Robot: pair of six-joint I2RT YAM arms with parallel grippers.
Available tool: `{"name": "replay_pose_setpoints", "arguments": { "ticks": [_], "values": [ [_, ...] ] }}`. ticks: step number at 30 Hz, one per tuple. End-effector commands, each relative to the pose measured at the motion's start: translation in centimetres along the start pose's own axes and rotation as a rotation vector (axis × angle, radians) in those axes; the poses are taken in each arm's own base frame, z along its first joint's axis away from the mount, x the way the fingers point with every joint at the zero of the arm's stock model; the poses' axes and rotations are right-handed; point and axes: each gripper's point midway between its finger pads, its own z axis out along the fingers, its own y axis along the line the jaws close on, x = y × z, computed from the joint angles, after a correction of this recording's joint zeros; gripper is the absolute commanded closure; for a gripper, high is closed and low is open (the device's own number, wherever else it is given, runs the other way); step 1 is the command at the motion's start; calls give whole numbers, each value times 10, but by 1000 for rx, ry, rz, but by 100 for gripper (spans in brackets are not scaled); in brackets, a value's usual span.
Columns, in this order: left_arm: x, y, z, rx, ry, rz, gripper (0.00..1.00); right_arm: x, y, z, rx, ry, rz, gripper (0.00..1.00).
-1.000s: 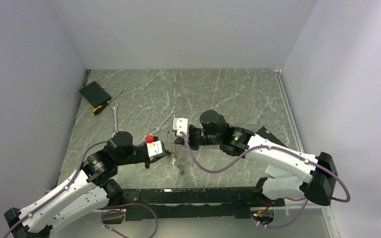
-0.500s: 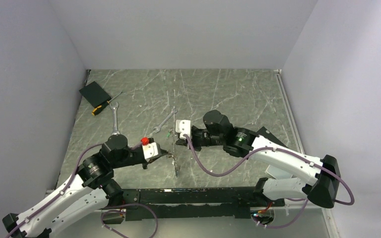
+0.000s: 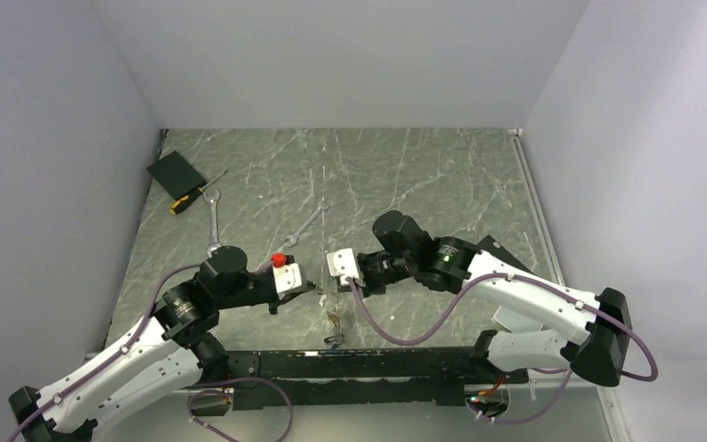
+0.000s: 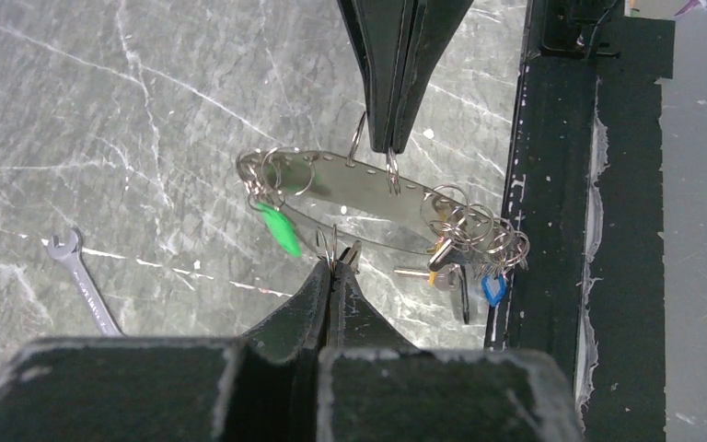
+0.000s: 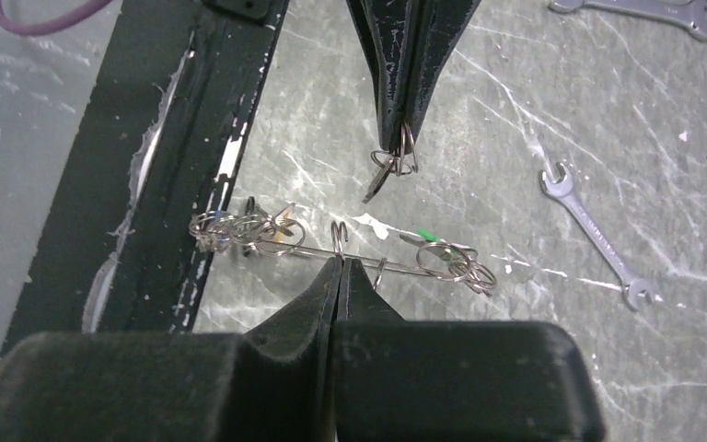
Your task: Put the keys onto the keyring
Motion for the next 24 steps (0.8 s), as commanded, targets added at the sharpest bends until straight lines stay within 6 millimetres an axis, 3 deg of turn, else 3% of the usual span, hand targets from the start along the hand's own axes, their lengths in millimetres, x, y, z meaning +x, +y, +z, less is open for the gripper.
{"name": "replay_pose_setpoints", "arguments": {
  "ticks": [1,10,24],
  "values": [
    [-14,-7,3,47,-61,3,100,-28,-13,-5,5,-61,-173,100],
    [-11,-3,5,17,-63,-5,100,-24,-18,16,-60,-50,-189,100],
    [-5,8,11,-35,-42,15,100,-36,-25,11,-63,-49,-251,100]
  ]
}}
